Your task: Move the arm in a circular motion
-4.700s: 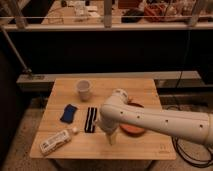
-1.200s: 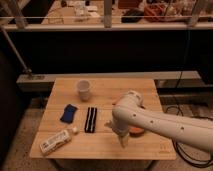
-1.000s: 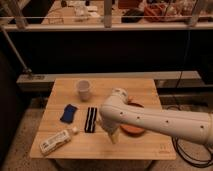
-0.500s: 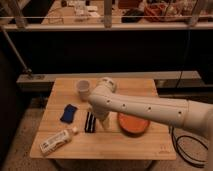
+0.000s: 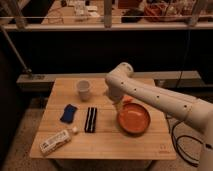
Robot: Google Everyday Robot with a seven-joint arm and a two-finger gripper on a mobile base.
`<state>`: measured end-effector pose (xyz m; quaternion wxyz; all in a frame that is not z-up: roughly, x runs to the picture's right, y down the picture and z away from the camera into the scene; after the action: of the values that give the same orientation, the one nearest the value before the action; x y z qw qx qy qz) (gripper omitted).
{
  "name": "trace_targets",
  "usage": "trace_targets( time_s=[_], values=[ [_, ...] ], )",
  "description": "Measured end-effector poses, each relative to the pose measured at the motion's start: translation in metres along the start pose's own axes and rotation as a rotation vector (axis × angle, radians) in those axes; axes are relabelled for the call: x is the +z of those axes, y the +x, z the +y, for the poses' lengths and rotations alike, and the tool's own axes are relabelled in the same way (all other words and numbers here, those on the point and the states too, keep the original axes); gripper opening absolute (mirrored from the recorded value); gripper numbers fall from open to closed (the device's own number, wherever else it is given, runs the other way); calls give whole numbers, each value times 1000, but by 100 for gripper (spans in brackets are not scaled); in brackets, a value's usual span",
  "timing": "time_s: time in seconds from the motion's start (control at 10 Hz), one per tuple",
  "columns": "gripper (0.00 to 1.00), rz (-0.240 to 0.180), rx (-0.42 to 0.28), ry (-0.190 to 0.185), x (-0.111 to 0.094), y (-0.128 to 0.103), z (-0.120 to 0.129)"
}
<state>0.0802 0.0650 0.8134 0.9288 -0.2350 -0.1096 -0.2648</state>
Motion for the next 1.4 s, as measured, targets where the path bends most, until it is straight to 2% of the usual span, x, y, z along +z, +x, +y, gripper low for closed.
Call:
trace_targets(
  time_s=[0.2, 0.4, 0.5, 0.8, 0.9, 1.1, 1.2, 1.4],
  values=[
    [80, 10, 75, -31, 4, 57, 1],
    [80, 20, 163, -73, 6, 112, 14],
    [80, 19, 195, -84, 6, 131, 21],
    [80, 4, 316, -111, 2, 188, 69],
    [80, -8, 352, -122, 2, 198, 95],
    [80, -29, 389, -135, 2, 191, 143],
    [80, -38, 393, -138, 1, 182, 162],
    [80, -79, 385, -140, -3, 145, 202]
  ],
)
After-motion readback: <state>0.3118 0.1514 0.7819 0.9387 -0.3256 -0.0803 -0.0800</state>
